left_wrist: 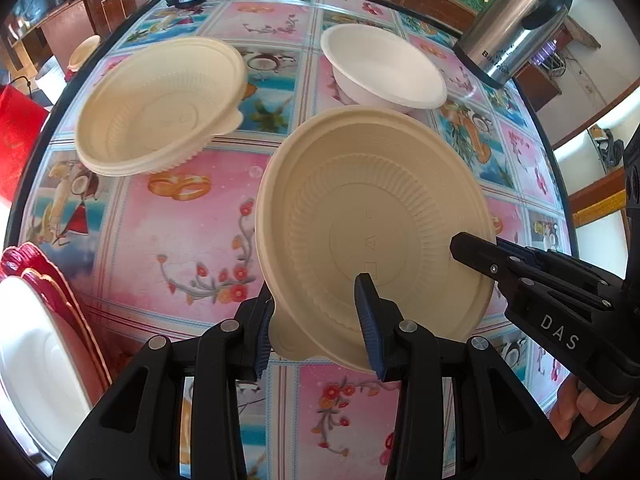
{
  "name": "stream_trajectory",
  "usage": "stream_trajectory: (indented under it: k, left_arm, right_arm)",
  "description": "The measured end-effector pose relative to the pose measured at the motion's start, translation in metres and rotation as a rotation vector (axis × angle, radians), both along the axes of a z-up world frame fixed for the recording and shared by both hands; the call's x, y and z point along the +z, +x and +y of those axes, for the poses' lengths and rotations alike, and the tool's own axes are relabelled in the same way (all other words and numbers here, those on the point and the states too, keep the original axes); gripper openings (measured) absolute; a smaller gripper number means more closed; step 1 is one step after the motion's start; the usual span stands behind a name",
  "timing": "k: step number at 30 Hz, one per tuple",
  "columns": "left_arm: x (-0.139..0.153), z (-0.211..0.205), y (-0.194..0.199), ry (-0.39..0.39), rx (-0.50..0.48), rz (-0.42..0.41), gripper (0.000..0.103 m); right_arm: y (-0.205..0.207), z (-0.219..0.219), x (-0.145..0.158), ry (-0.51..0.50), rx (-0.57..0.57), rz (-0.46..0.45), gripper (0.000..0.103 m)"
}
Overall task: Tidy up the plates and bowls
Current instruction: 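Carry the beige ribbed plate with the right gripper toward the red stack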
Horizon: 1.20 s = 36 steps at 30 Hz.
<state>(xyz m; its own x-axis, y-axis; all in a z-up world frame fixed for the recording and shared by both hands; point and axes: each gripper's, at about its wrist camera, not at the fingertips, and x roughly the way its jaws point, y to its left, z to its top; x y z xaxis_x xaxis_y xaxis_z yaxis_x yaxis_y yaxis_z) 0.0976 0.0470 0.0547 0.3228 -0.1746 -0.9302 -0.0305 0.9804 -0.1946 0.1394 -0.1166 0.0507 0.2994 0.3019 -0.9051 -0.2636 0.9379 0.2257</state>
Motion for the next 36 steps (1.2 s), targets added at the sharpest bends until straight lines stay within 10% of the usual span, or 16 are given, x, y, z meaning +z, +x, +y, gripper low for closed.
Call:
stream_trajectory:
  k: [36]
  left_arm:
    - [0.053, 0.112, -0.071, -0.013, 0.224, -0.096, 0.038]
  right_arm:
    - [-0.028, 0.113, 0.042, 0.05, 0.185, -0.08, 0.015]
